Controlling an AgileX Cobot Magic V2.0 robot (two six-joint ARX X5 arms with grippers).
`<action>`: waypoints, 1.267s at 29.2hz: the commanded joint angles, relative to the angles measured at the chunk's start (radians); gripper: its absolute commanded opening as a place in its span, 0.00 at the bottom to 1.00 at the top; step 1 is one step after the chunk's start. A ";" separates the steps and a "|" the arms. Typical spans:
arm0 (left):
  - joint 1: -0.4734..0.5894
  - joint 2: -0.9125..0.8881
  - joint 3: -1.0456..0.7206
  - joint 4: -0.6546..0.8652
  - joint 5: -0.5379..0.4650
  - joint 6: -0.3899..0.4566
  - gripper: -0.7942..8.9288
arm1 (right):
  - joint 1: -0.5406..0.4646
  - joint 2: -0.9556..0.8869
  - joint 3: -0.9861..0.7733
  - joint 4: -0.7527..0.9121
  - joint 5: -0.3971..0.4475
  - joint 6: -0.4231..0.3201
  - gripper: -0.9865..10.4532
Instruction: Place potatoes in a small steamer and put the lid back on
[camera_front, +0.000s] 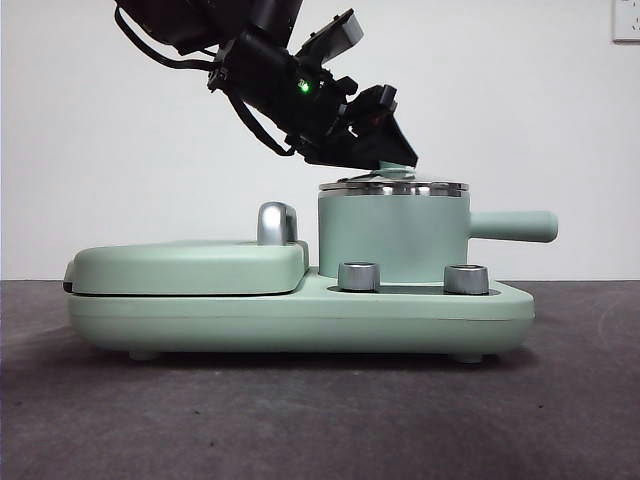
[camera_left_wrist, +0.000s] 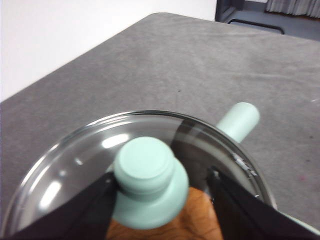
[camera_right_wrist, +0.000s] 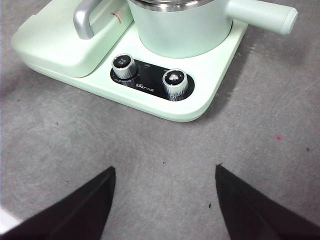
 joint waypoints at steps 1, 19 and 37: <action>-0.006 0.014 0.007 -0.026 0.016 -0.061 0.44 | 0.006 0.002 0.002 0.003 0.003 0.015 0.35; 0.178 -0.305 0.006 -0.321 0.014 -0.248 0.44 | 0.006 0.002 0.002 0.030 0.003 0.018 0.35; 0.301 -0.822 -0.492 -0.411 0.014 -0.307 0.43 | 0.006 0.003 0.002 0.086 -0.020 0.018 0.35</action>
